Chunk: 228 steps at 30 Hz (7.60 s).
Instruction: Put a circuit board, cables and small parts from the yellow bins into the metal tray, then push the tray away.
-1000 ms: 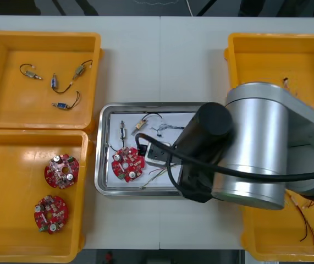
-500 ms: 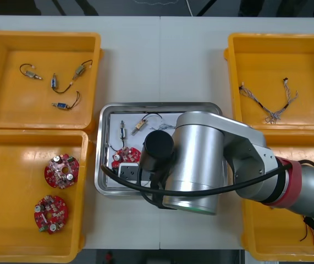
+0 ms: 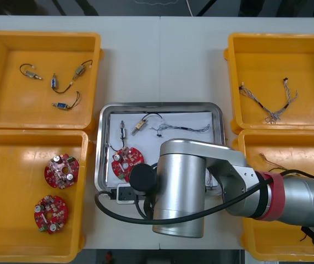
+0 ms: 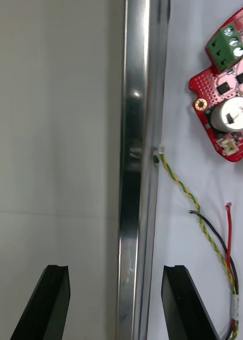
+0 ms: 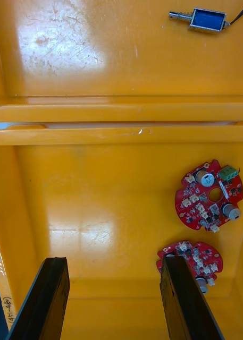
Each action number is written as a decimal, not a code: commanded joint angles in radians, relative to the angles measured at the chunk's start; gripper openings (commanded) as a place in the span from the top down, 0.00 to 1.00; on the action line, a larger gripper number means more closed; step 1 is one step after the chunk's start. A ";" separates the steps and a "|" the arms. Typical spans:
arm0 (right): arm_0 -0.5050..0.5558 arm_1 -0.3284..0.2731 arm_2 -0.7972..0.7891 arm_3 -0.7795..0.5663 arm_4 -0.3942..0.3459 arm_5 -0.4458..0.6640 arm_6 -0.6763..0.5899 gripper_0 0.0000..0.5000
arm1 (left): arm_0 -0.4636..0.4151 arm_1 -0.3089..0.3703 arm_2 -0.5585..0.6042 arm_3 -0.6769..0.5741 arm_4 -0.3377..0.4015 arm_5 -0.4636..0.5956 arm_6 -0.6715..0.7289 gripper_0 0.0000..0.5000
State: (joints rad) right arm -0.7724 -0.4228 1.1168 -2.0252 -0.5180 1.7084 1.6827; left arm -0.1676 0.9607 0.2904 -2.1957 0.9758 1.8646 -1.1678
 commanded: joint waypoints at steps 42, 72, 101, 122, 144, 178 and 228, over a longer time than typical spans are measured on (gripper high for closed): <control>-0.056 0.013 0.058 0.086 0.107 -0.108 -0.026 1.00 | 0.022 0.003 0.030 -0.029 0.008 -0.010 -0.038 0.00; -0.321 -0.005 -0.046 0.370 -0.117 -0.207 0.107 1.00 | 0.022 0.003 0.030 -0.029 0.008 -0.010 -0.038 0.00; -0.508 0.093 -0.160 0.816 -0.228 -0.339 0.353 1.00 | 0.022 0.003 0.030 -0.029 0.008 -0.010 -0.038 0.00; -0.548 0.114 -0.160 0.905 -0.206 -0.429 0.414 1.00 | 0.022 0.003 0.030 -0.029 0.008 -0.010 -0.038 0.00; -0.579 0.141 -0.160 1.016 -0.162 -0.533 0.440 1.00 | 0.022 0.003 0.030 -0.029 0.008 -0.010 -0.038 0.00; -0.524 0.141 -0.327 0.796 -0.175 -0.191 0.430 0.00 | 0.022 0.003 0.030 -0.029 0.008 -0.010 -0.038 0.00; 0.294 -0.251 -1.063 -0.276 -0.246 0.211 -0.540 0.00 | 0.022 0.003 0.030 -0.029 0.008 -0.010 -0.038 0.00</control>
State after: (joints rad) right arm -0.5332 -0.6241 0.1355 -2.2599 -0.7285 1.9172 1.2238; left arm -0.1673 0.9607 0.2906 -2.1975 0.9765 1.8641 -1.1678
